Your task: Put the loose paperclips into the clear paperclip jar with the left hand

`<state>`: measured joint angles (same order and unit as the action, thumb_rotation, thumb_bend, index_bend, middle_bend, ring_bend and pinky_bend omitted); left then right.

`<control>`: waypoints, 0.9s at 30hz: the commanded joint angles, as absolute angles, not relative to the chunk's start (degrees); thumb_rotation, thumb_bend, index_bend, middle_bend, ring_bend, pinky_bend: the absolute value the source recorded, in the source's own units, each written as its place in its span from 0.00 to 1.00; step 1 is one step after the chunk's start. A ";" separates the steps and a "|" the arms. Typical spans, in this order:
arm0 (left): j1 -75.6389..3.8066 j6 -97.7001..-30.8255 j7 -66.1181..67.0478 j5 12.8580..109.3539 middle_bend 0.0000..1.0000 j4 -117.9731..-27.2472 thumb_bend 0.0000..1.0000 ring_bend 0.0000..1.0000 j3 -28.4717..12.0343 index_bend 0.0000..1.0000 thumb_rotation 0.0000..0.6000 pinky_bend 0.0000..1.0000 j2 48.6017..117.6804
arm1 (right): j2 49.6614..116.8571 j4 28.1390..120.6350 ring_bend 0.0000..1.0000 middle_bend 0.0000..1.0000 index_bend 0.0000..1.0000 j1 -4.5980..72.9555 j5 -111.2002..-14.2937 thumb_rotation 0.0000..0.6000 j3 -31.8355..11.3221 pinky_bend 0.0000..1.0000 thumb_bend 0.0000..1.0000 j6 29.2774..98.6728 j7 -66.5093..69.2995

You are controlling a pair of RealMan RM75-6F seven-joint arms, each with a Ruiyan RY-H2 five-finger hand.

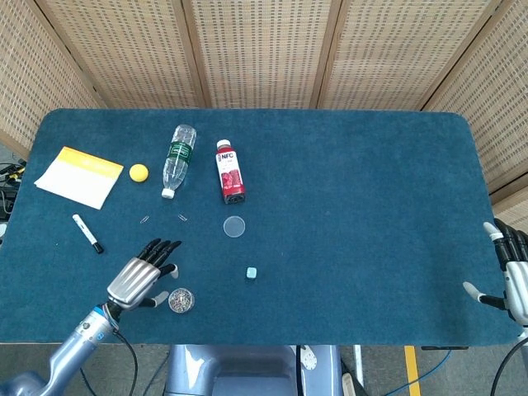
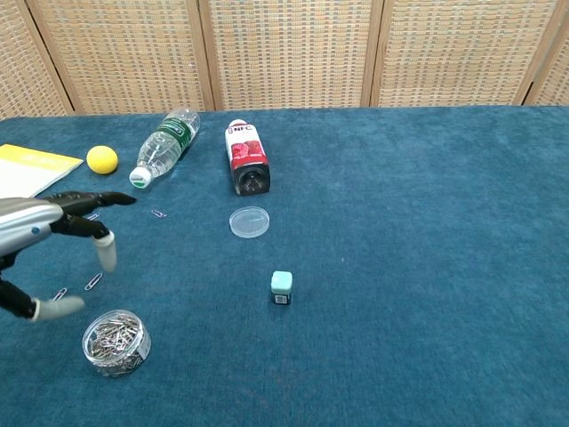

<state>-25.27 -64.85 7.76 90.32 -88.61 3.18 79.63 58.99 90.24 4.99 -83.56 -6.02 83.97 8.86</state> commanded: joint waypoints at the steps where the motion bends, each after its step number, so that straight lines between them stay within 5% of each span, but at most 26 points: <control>1: -25.86 -64.02 7.35 88.28 0.00 -85.23 0.45 0.00 1.66 0.45 1.00 0.00 79.24 | 58.98 90.28 0.00 0.00 0.01 4.98 -83.60 1.00 -6.02 0.00 0.00 84.02 8.85; 6: -27.04 -61.96 5.34 88.02 0.00 -79.45 0.65 0.00 1.54 0.45 1.00 0.00 80.41 | 59.01 90.35 0.00 0.00 0.01 4.92 -83.70 1.00 -5.99 0.00 0.00 84.17 8.64; 27: -28.67 -58.40 9.60 85.15 0.00 -73.91 0.66 0.00 1.03 0.45 1.00 0.00 85.95 | 58.96 90.21 0.00 0.00 0.01 4.95 -83.47 1.00 -6.07 0.00 0.00 83.98 8.97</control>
<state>-28.66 -58.43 9.56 85.18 -73.94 1.03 85.91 58.97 90.21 4.95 -83.47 -6.07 83.98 8.97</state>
